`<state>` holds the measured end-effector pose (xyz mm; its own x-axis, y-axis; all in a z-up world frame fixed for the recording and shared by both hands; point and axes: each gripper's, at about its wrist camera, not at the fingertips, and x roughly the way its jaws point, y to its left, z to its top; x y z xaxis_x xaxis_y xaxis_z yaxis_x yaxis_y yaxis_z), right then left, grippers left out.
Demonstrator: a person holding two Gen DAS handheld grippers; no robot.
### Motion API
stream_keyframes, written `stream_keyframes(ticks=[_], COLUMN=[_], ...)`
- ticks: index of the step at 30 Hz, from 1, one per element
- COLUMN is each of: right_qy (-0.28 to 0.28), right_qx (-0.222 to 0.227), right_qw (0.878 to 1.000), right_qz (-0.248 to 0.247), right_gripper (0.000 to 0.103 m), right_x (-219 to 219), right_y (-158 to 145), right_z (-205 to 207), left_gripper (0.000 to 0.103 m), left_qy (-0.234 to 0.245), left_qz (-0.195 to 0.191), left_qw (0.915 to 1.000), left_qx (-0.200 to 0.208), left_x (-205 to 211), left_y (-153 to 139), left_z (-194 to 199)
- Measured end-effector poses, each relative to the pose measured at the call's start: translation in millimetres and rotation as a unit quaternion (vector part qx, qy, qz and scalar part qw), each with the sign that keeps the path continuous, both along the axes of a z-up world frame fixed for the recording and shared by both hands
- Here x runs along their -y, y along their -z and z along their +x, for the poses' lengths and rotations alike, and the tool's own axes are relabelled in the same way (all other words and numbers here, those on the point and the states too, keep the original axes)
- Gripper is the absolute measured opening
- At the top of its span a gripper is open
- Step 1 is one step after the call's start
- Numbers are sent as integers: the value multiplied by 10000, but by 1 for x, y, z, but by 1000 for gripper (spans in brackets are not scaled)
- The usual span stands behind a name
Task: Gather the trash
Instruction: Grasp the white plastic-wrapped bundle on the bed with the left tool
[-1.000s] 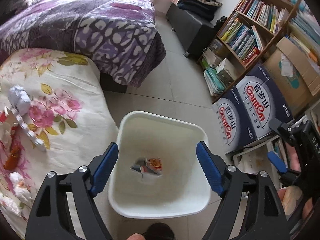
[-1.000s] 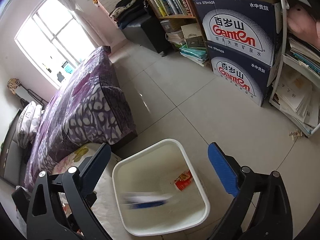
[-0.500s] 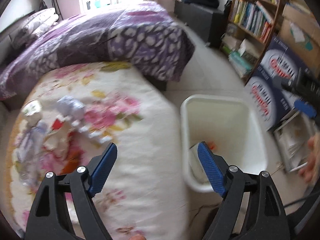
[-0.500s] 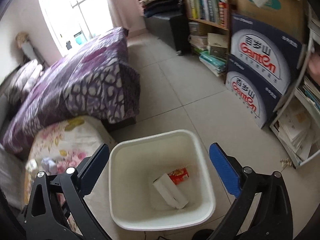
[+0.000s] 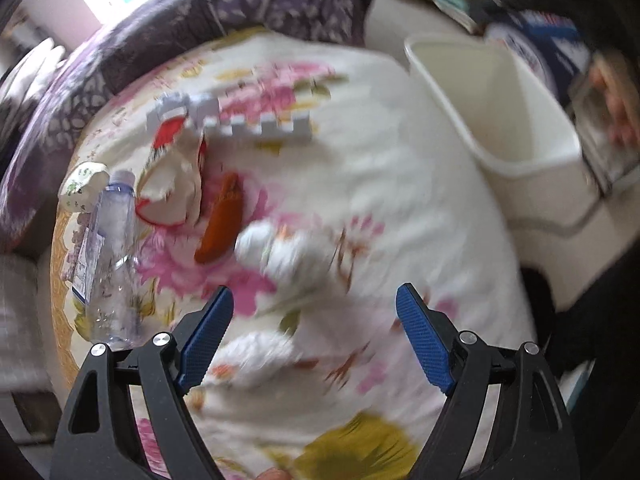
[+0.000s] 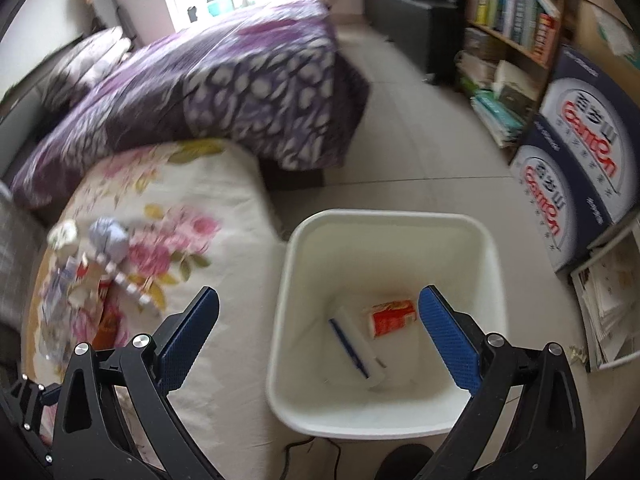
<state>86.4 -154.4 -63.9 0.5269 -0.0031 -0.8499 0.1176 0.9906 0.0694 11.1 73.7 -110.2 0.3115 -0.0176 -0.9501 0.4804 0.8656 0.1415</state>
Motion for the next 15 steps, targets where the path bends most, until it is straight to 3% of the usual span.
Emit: stream_keyframes(ticks=[8, 12, 15], right_qy=[-800, -1288, -1576], right_qx=[-362, -585, -706], right_qw=[9961, 9899, 9850], right_qz=[-29, 4, 57], right_gripper=[96, 96, 96], right_x=[-52, -78, -94], right_y=[24, 36, 42], right_z=[3, 2, 0], left_gripper=[82, 82, 77], left_qy=[435, 526, 332], left_qz=[247, 310, 92], left_qw=[9974, 9969, 9984], left_qx=[-517, -498, -447], left_x=[-43, -57, -68], left_y=[35, 47, 48], left_z=[-5, -7, -5])
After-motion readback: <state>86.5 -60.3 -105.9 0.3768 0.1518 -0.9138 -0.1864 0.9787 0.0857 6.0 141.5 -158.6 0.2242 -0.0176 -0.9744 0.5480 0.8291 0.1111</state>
